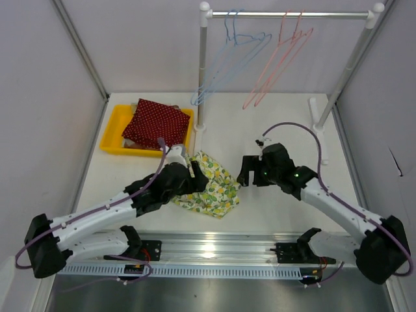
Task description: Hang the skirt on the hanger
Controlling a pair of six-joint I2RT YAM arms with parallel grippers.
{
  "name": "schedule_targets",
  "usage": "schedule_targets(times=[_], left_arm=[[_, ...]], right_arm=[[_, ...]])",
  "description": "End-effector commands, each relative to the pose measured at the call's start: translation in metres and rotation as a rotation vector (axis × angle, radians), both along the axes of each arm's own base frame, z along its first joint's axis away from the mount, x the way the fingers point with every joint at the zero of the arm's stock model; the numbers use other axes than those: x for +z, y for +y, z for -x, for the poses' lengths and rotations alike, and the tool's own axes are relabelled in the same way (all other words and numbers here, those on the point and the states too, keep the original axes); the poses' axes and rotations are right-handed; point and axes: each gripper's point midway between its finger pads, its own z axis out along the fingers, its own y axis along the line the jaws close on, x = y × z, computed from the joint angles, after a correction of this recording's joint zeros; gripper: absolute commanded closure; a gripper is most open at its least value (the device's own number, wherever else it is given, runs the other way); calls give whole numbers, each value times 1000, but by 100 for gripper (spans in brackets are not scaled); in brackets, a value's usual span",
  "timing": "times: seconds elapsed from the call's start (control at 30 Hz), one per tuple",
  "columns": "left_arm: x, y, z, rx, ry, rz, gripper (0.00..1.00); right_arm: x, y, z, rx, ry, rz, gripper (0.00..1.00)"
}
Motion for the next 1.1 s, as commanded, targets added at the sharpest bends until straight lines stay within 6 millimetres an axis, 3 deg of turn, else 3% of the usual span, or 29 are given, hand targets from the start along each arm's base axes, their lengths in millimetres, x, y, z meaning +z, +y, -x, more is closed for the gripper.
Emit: schedule_targets(times=[0.0,0.17,0.23,0.3,0.43,0.53,0.67,0.7,0.77,0.8,0.83,0.93,1.03,1.07], left_arm=[[-32,60,2,187,69,-65,25],[-55,102,0,317,106,-98,24],[-70,118,-3,374,141,-120,22],[-86,127,-5,407,175,-118,21],[-108,131,-8,424,227,-117,21],[-118,132,-11,440,252,-126,23],[-133,127,-14,431,285,-151,30],[-133,126,-16,430,285,-152,38],[-135,123,-19,423,291,-158,51],[-138,121,-21,421,297,-166,67],[-140,120,-22,417,301,-172,73],[-141,115,-27,404,305,-169,98],[-141,107,-30,385,307,-147,100],[-139,103,-33,380,300,-133,100]], right_arm=[[12,44,-19,104,-50,-67,10],[-22,89,-24,255,45,-69,11],[-27,108,-21,306,51,-73,11],[-37,128,-18,353,65,-56,11],[-55,149,-10,390,101,-24,15],[-66,152,-5,387,120,-1,21],[-79,145,0,364,152,29,34],[-81,142,0,356,160,41,50],[-78,133,-1,322,148,53,65],[-77,126,-2,298,147,61,79],[-75,118,-6,253,136,74,85],[-59,85,-11,147,105,87,96],[-40,44,-13,16,65,87,100],[-23,29,-9,-22,36,71,100]])
